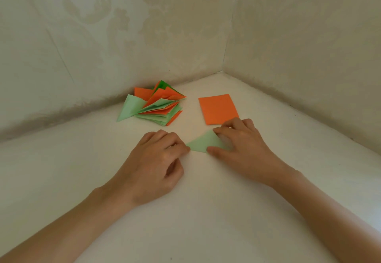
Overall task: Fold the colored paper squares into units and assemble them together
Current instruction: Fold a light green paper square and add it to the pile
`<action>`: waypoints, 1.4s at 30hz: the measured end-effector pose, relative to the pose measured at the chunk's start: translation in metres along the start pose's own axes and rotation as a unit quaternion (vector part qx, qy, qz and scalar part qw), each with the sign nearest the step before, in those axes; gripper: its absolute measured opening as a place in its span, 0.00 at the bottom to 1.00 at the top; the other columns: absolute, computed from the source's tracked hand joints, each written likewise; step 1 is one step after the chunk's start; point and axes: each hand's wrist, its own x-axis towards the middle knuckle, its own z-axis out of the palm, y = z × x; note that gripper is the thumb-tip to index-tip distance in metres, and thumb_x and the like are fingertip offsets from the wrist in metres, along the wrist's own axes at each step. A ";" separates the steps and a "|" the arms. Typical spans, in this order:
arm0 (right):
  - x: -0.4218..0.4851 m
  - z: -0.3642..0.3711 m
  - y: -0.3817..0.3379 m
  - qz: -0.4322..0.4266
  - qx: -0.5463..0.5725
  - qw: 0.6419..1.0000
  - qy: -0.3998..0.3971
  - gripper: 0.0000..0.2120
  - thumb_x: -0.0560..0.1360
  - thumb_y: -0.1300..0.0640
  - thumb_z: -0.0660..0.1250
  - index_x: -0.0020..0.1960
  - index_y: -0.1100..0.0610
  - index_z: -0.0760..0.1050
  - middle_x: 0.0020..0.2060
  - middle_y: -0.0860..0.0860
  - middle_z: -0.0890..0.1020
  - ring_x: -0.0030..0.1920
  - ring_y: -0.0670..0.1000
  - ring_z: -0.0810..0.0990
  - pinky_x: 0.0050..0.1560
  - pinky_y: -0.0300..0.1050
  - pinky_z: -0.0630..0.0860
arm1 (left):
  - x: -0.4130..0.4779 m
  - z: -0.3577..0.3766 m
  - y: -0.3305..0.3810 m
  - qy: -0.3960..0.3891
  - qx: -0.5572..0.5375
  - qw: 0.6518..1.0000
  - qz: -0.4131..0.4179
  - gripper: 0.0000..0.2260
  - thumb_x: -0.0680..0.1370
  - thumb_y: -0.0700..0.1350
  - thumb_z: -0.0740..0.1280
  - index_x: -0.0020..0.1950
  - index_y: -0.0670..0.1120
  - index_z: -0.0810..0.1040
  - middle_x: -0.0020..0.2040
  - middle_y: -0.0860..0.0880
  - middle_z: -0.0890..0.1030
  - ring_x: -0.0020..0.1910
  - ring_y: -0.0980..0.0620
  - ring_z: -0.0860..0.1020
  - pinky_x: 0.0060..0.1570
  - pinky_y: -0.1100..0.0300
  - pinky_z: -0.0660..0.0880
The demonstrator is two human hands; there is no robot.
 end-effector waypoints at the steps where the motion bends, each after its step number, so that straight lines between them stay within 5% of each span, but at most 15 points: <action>1: 0.000 -0.001 -0.002 0.004 0.022 1.000 -0.013 0.21 0.74 0.43 0.65 0.64 0.50 0.71 0.59 0.47 0.69 0.59 0.49 0.61 0.62 0.44 0.60 | 0.000 0.001 -0.001 0.003 -0.017 1.000 -0.010 0.15 0.73 0.48 0.57 0.50 0.48 0.81 0.48 0.55 0.78 0.47 0.53 0.74 0.50 0.61 0.65; 6: -0.002 0.001 -0.006 0.016 0.208 0.978 -0.026 0.17 0.71 0.53 0.71 0.56 0.46 0.69 0.49 0.41 0.71 0.57 0.47 0.67 0.57 0.42 0.66 | 0.004 0.002 -0.014 0.080 -0.081 0.991 -0.070 0.14 0.73 0.55 0.62 0.53 0.50 0.77 0.55 0.57 0.74 0.54 0.55 0.73 0.53 0.60 0.67; 9: -0.002 0.003 -0.009 0.008 0.273 0.962 -0.019 0.19 0.71 0.58 0.72 0.54 0.43 0.67 0.46 0.43 0.73 0.44 0.40 0.71 0.46 0.32 0.68 | 0.019 -0.005 -0.038 0.126 -0.061 0.980 -0.139 0.27 0.71 0.51 0.71 0.67 0.45 0.70 0.66 0.46 0.71 0.64 0.49 0.68 0.63 0.58 0.64; 12: -0.002 0.005 -0.010 0.007 0.301 0.954 -0.006 0.23 0.71 0.62 0.71 0.56 0.42 0.65 0.46 0.42 0.71 0.41 0.36 0.70 0.44 0.26 0.67 | 0.034 -0.012 -0.064 0.090 -0.095 0.962 -0.238 0.37 0.69 0.45 0.76 0.73 0.42 0.61 0.70 0.42 0.66 0.68 0.45 0.65 0.68 0.52 0.62; 19: 0.007 0.003 -0.013 -0.016 0.279 0.960 0.025 0.17 0.73 0.66 0.67 0.53 0.45 0.71 0.46 0.42 0.73 0.41 0.36 0.71 0.44 0.25 0.66 | 0.030 0.001 -0.077 0.074 -0.025 0.988 -0.137 0.15 0.73 0.54 0.63 0.52 0.47 0.82 0.50 0.51 0.81 0.49 0.49 0.79 0.48 0.49 0.76; 23: 0.034 -0.008 -0.017 -0.018 0.307 0.947 0.091 0.13 0.73 0.67 0.67 0.41 0.49 0.74 0.39 0.47 0.77 0.32 0.39 0.72 0.36 0.28 0.67 | 0.030 0.003 -0.082 0.065 0.069 0.990 -0.102 0.17 0.75 0.53 0.57 0.47 0.47 0.84 0.47 0.50 0.83 0.44 0.48 0.82 0.45 0.56 0.73; 29: 0.092 0.002 -0.040 -0.096 0.211 0.936 0.265 0.07 0.71 0.70 0.64 0.43 0.61 0.77 0.40 0.53 0.78 0.41 0.48 0.75 0.42 0.35 0.69 | 0.028 0.001 -0.089 0.078 0.045 0.989 -0.119 0.16 0.75 0.50 0.59 0.47 0.45 0.84 0.47 0.49 0.83 0.42 0.47 0.82 0.42 0.58 0.75; 33: 0.113 0.032 -0.049 -0.140 0.132 0.958 0.214 0.09 0.67 0.66 0.61 0.43 0.61 0.79 0.39 0.56 0.79 0.39 0.59 0.79 0.39 0.52 0.73 | 0.027 -0.001 -0.093 0.102 -0.050 0.977 -0.179 0.06 0.75 0.42 0.69 0.50 0.44 0.83 0.49 0.50 0.82 0.48 0.51 0.79 0.45 0.62 0.72; 39: 0.115 0.046 -0.046 -0.191 0.101 0.966 0.143 0.11 0.63 0.69 0.63 0.40 0.61 0.82 0.37 0.54 0.84 0.37 0.56 0.82 0.40 0.45 0.77 | 0.029 0.000 -0.090 0.096 -0.057 0.976 -0.186 0.18 0.73 0.39 0.71 0.62 0.46 0.74 0.56 0.48 0.76 0.49 0.51 0.76 0.47 0.56 0.74; 42: 0.115 0.047 -0.047 -0.199 0.081 0.971 0.102 0.14 0.62 0.69 0.61 0.41 0.60 0.82 0.37 0.53 0.84 0.38 0.57 0.83 0.44 0.48 0.77 | 0.030 0.001 -0.091 0.071 0.048 0.988 -0.128 0.13 0.73 0.41 0.65 0.55 0.44 0.82 0.54 0.43 0.79 0.42 0.44 0.81 0.40 0.53 0.77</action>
